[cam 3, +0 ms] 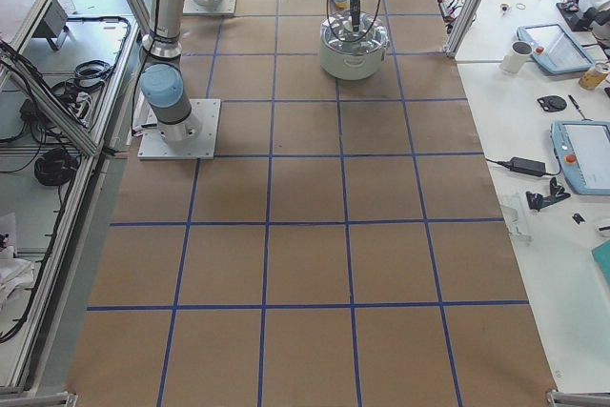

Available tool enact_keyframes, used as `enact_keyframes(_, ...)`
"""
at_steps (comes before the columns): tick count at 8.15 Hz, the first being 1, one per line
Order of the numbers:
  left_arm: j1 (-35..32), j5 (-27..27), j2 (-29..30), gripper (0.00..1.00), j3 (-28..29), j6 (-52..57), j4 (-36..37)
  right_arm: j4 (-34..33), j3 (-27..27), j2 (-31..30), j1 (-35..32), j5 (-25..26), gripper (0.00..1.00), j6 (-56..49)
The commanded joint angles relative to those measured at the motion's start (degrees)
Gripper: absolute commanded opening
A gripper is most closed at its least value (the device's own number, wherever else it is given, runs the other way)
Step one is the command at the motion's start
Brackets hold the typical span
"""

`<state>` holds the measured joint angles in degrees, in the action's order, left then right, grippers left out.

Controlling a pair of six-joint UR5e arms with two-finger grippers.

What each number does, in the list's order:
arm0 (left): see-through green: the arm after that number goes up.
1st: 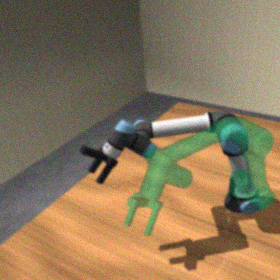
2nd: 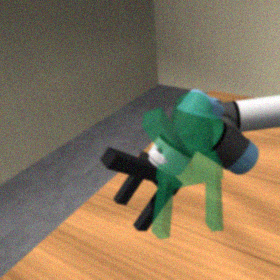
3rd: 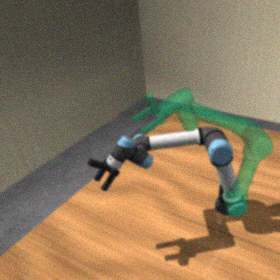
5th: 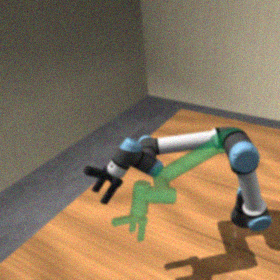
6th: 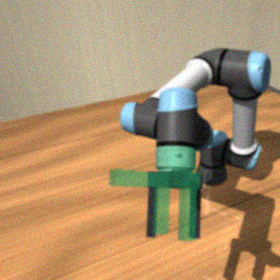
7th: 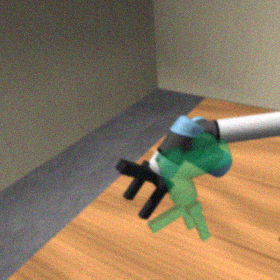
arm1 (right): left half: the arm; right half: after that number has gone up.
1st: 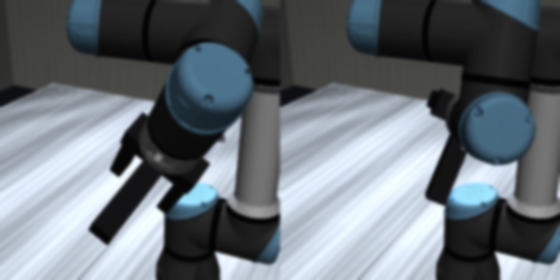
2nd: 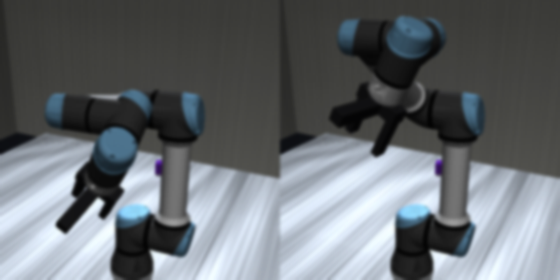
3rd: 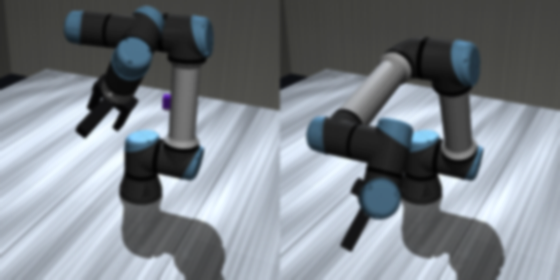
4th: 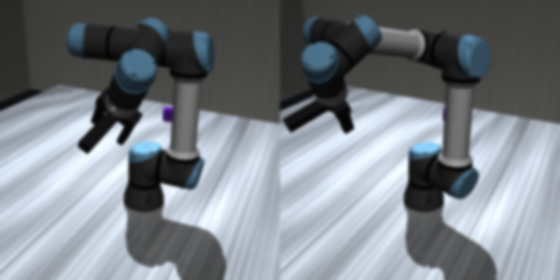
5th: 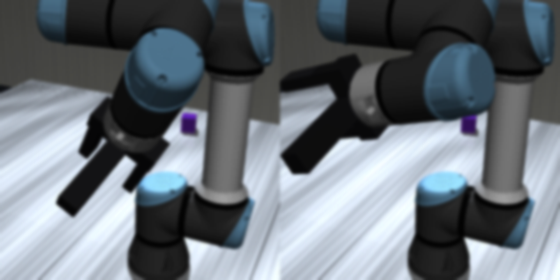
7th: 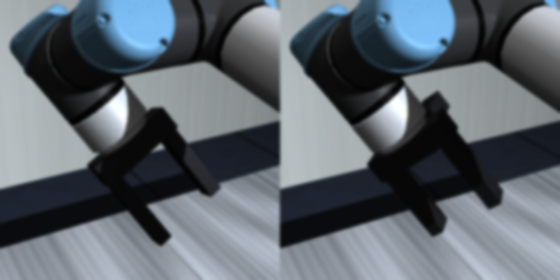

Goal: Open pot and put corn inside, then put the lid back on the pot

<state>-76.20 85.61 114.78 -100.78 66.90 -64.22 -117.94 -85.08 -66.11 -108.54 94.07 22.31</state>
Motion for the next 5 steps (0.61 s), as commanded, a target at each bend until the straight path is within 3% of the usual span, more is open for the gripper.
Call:
enact_keyframes(1,0.0,0.1,0.9,1.0,-0.6,0.0,1.6,0.0,0.6,0.0,0.0,-1.1,0.47,0.0)
enact_keyframes(2,0.1,0.0,1.6,0.92,-0.6,0.0,1.6,0.0,0.6,-0.1,0.0,-1.1,0.4,0.0)
enact_keyframes(3,0.0,0.0,1.7,0.74,-0.6,0.0,1.6,0.0,0.6,-0.2,0.1,-1.0,0.37,-0.2)
enact_keyframes(5,0.0,0.1,1.7,0.52,-0.6,0.0,1.6,0.3,1.0,-2.2,0.4,-0.4,0.37,-1.1)
